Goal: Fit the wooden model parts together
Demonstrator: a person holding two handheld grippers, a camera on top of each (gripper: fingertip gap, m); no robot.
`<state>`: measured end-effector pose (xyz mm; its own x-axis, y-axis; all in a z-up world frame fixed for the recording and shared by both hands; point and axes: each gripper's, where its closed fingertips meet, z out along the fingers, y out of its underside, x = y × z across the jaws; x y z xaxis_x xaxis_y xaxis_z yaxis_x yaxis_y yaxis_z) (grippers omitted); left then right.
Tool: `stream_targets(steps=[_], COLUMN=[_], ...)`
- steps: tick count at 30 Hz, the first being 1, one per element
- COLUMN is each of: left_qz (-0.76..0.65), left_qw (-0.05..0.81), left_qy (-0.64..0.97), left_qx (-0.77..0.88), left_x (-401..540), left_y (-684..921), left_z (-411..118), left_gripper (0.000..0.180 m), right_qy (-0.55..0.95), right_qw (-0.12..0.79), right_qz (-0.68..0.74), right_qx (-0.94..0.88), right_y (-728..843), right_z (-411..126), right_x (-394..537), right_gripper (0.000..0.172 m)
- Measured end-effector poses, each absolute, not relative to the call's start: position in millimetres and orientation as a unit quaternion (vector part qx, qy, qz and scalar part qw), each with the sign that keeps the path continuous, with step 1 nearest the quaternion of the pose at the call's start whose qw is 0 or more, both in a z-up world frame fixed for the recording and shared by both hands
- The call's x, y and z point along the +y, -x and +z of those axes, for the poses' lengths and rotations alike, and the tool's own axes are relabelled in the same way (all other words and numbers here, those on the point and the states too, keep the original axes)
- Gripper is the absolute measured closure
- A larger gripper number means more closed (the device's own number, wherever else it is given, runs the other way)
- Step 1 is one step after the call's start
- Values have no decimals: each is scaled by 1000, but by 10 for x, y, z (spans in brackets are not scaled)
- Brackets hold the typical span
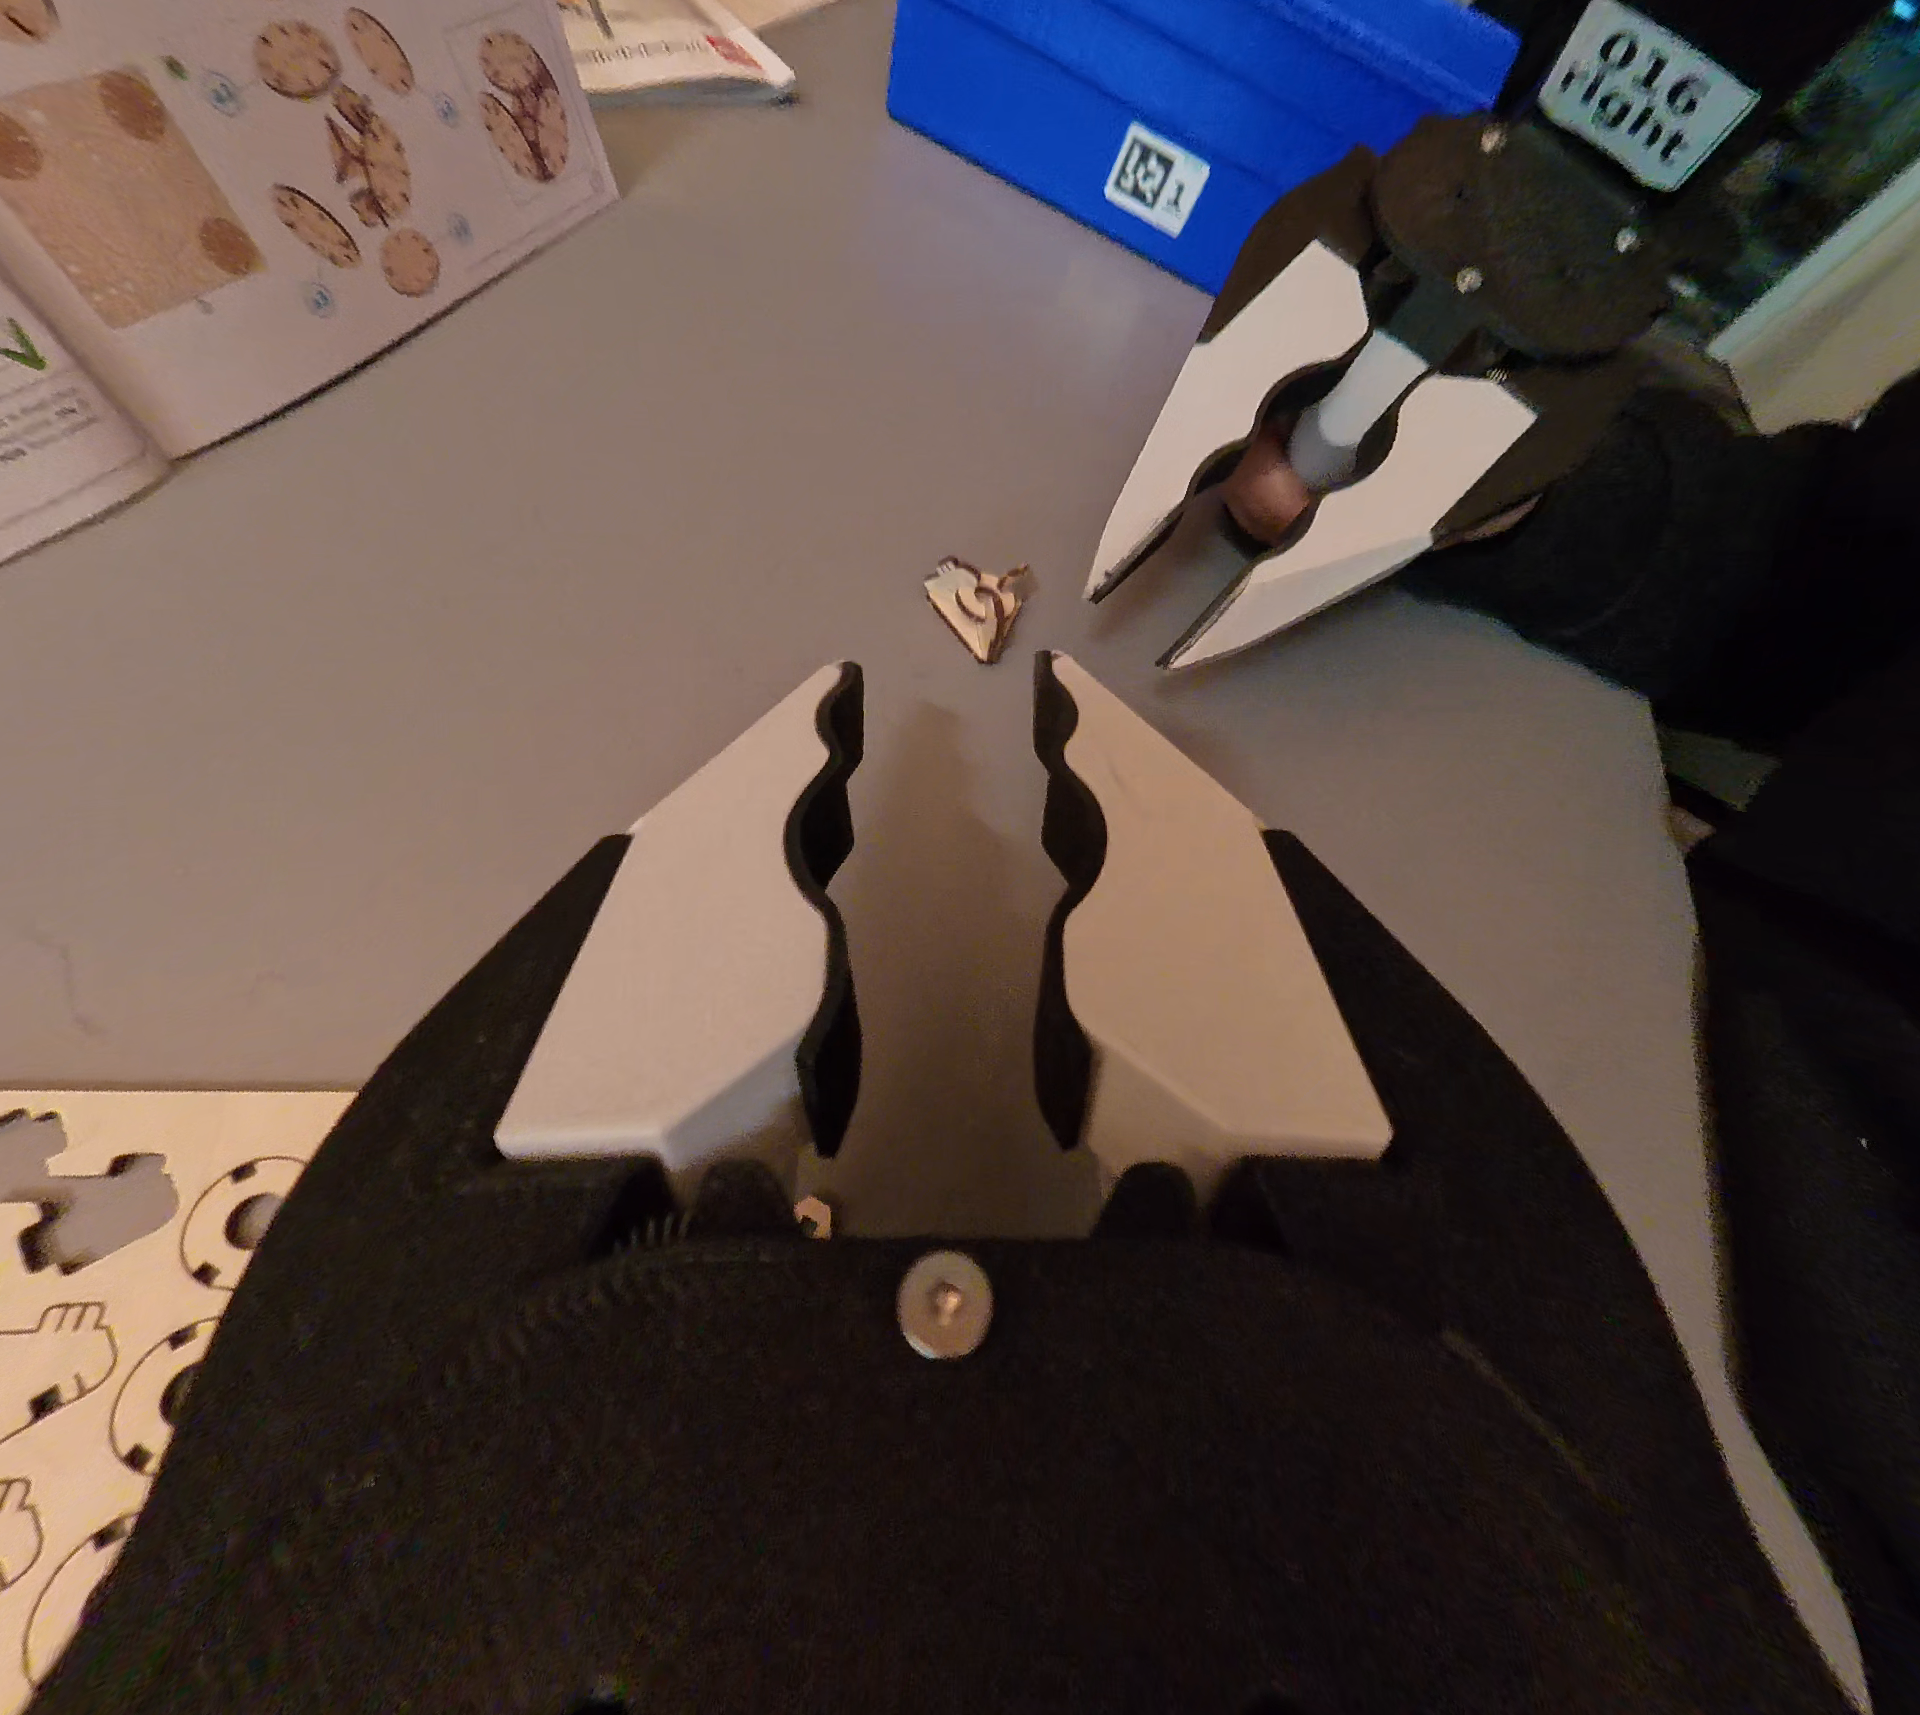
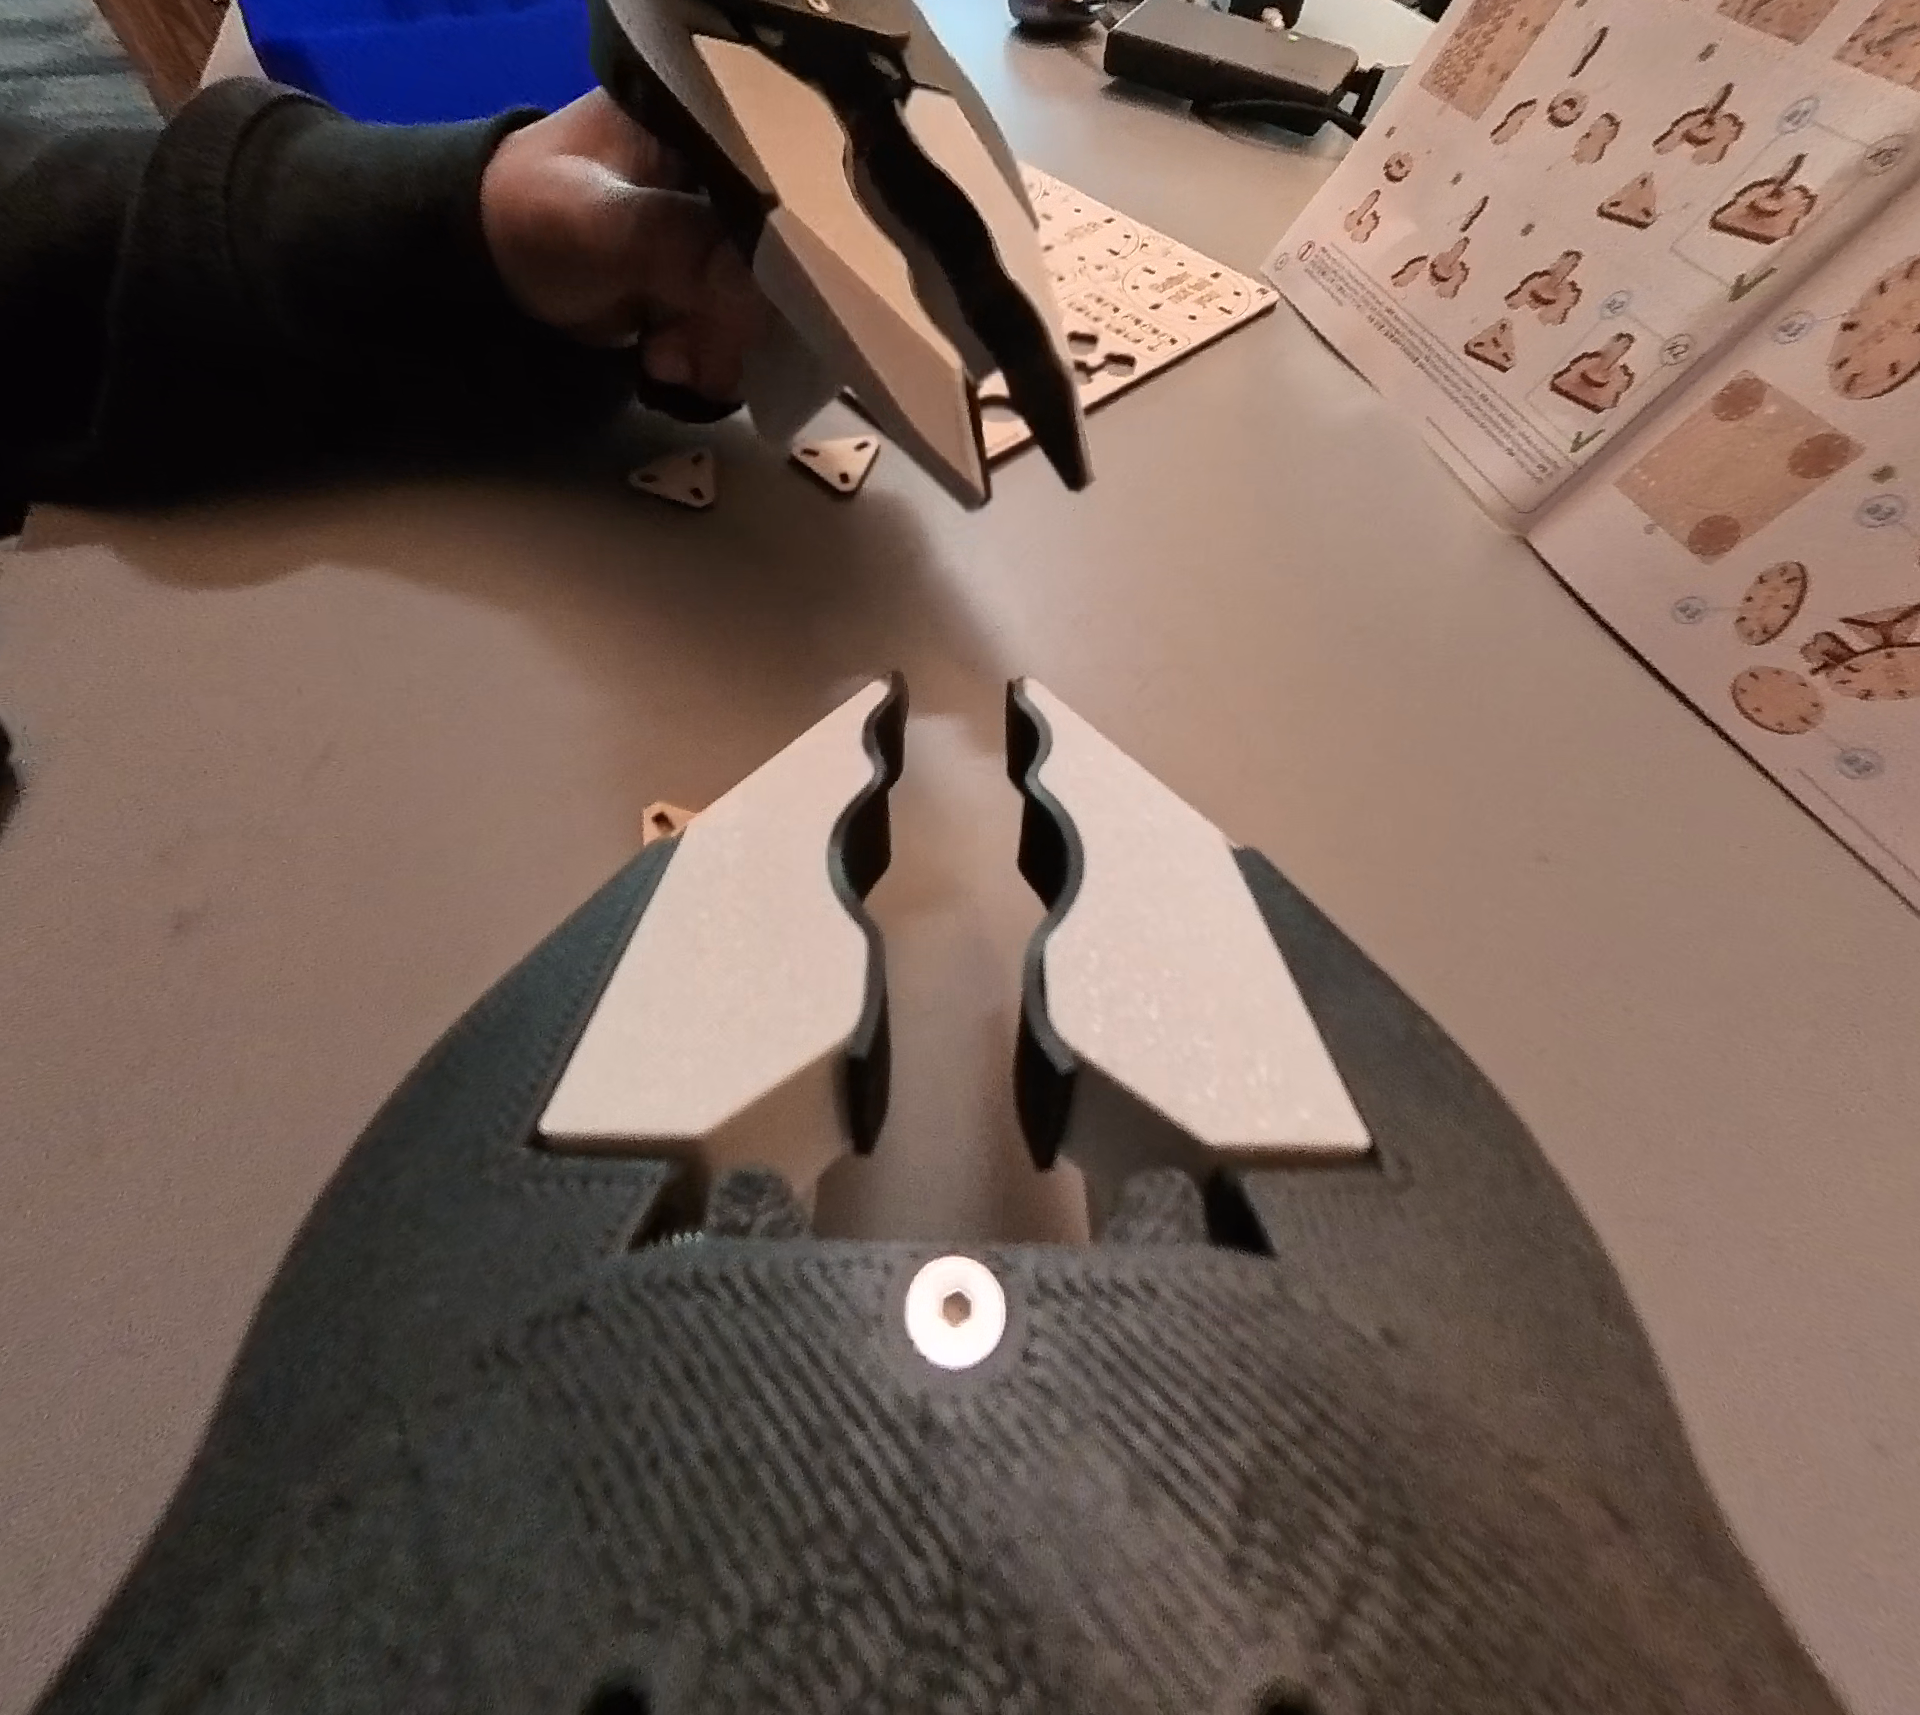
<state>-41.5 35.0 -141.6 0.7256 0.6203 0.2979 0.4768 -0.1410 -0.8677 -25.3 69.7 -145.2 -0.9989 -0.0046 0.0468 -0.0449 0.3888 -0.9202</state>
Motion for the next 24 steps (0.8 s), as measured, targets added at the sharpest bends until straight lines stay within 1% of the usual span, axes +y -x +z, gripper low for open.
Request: stream_targets(steps=[3, 6, 8, 9, 12, 16, 20, 24], left_qz=[92, 246, 324, 337, 300, 321, 315, 321], left_qw=[555, 502, 520, 531, 545, 544, 525, 529], left_qy=[738, 714, 660, 637, 607, 587, 597, 580], left_qx=[-373, -421, -435, -446, -495, -506, -519, -530], left_x=[253, -318, -701, -870, -1246, -1493, -1549, -1648], left_y=[441, 594, 586, 572, 525, 457, 434, 395], left_z=[-1254, -1036, -815, -774, -823, -806, -918, -916], left_gripper=[150, 164, 169, 172, 164, 165, 167, 168], right_qy=[-1, 15, 26, 30, 39, 42, 41, 38], right_qw=[15, 12, 17, 21, 29, 23, 24, 21], right_qz=[569, 585, 592, 595, 602, 611, 604, 601], right_qx=[-823, -811, -806, -803, -797, -791, -796, -798], right_y=[287, 339, 397, 425, 482, 464, 456, 438], right_z=[-1382, -1307, -1268, -1250, -1201, -1161, -1211, -1225], right_x=[707, 728, 756, 771, 802, 796, 775, 762], right_gripper=[154, 154, 154, 154, 155, 155, 156, 157])
